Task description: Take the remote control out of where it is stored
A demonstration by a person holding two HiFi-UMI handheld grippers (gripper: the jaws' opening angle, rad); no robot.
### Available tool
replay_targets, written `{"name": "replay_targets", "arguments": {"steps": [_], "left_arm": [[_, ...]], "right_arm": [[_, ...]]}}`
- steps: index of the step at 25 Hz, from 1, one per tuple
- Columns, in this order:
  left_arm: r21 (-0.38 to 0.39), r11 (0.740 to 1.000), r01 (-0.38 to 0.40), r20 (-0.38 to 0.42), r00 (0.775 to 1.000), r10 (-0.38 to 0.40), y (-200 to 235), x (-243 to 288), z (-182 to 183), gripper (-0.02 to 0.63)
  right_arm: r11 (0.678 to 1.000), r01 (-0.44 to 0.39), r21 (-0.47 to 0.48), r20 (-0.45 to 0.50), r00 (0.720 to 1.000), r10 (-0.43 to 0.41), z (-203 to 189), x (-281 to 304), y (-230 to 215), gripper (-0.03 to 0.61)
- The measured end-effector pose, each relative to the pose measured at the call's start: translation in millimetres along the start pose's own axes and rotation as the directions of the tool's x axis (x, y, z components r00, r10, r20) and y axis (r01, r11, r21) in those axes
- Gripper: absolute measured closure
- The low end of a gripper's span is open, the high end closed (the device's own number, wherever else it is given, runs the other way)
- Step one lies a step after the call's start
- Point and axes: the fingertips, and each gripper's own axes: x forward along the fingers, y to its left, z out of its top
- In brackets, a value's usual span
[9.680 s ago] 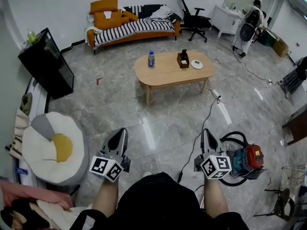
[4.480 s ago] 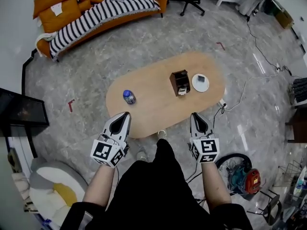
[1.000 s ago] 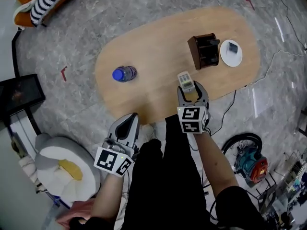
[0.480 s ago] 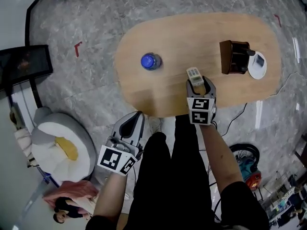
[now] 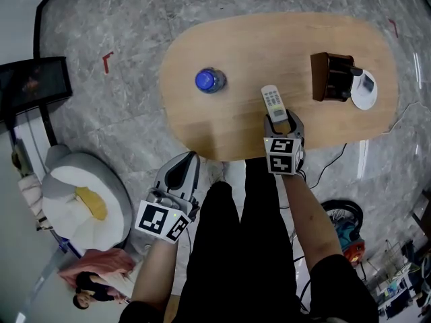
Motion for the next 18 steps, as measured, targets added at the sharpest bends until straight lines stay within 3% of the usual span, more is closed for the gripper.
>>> {"name": "replay_targets", "arguments": {"steps": [6,14,18], "left_arm": [[-0.017,0.999,-0.028,-0.024,0.999,0.028,12,-4,-15,0.606],[0.002,0.999,-0.036,-0.059,0.998,0.036,18,-9,-30,0.606],[0.003,0.999,-0.033,-0.069,0.997,0.033,16,-10,-36,0.606]], "right_arm": [[1.000,-0.020,0.018,-0.087,0.996,0.022,-39,21,2,0.316],[0.999,-0.024,0.025,-0.105,0.994,0.027,-49,28,5,0.316],[0.996,-0.045,0.074,-0.119,0.991,0.053,-53,30,4,0.314]]}}
